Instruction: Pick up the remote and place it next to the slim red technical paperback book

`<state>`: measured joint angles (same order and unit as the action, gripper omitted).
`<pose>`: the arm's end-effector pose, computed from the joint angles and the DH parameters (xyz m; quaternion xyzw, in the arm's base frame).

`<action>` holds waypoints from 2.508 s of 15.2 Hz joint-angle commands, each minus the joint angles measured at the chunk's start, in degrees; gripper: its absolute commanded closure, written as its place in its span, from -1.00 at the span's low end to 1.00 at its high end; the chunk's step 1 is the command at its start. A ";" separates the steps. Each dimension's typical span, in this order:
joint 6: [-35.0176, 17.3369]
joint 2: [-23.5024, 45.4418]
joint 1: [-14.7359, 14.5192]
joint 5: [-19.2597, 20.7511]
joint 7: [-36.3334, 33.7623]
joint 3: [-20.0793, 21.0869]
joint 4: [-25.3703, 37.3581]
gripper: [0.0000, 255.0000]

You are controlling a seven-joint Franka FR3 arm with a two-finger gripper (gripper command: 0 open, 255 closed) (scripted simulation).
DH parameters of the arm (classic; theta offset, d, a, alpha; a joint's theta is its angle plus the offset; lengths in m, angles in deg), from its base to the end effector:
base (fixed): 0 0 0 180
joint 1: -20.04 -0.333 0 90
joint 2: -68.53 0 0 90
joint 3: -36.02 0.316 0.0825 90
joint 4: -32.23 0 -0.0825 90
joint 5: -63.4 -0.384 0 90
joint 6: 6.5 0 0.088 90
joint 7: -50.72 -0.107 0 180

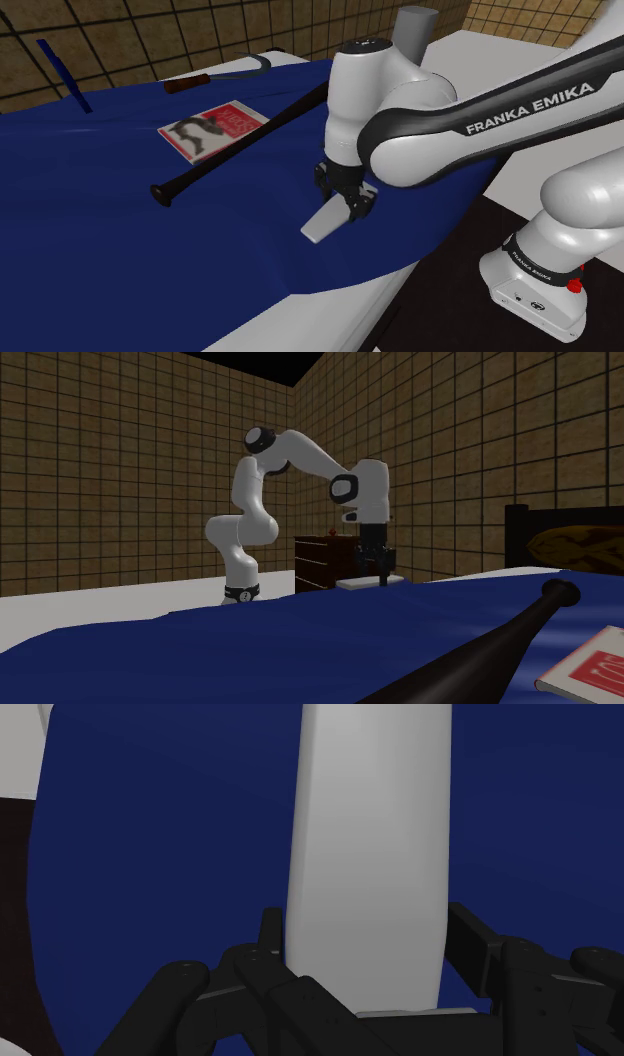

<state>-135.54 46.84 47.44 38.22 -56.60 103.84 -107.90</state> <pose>0.3473 0.3045 0.3503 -0.7384 0.6744 -0.0065 0.0013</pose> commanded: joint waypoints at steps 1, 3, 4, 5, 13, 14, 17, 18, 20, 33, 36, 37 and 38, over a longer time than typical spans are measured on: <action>1.92 -1.32 -1.26 -0.53 0.49 -1.75 0.61 1.00; 3.82 -2.47 -2.22 -0.84 0.87 -3.28 1.36 1.00; 4.76 -3.01 -2.64 -0.95 1.03 -4.00 1.75 1.00; 5.68 -3.53 -3.02 -1.03 1.17 -4.69 2.16 1.00; 10.45 -3.78 -2.32 0.57 1.24 -6.70 6.59 1.00; 9.87 -1.29 0.28 2.48 0.55 -4.81 8.40 1.00; 8.37 7.43 9.46 10.28 -3.19 2.96 14.14 1.00; 7.97 11.34 13.46 14.29 -5.49 6.89 16.17 1.00; 9.35 33.26 20.14 39.29 -22.27 17.56 20.91 1.00; 15.20 53.27 -6.88 55.79 -26.51 -7.47 40.21 1.00; 13.54 54.26 -7.37 56.86 -27.17 -8.37 39.19 1.00; 13.00 54.60 -7.55 57.23 -27.40 -8.68 38.88 1.00; 12.46 54.95 -7.74 57.60 -27.62 -9.01 38.59 1.00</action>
<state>-122.48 101.48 39.79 95.46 -84.05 95.13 -68.95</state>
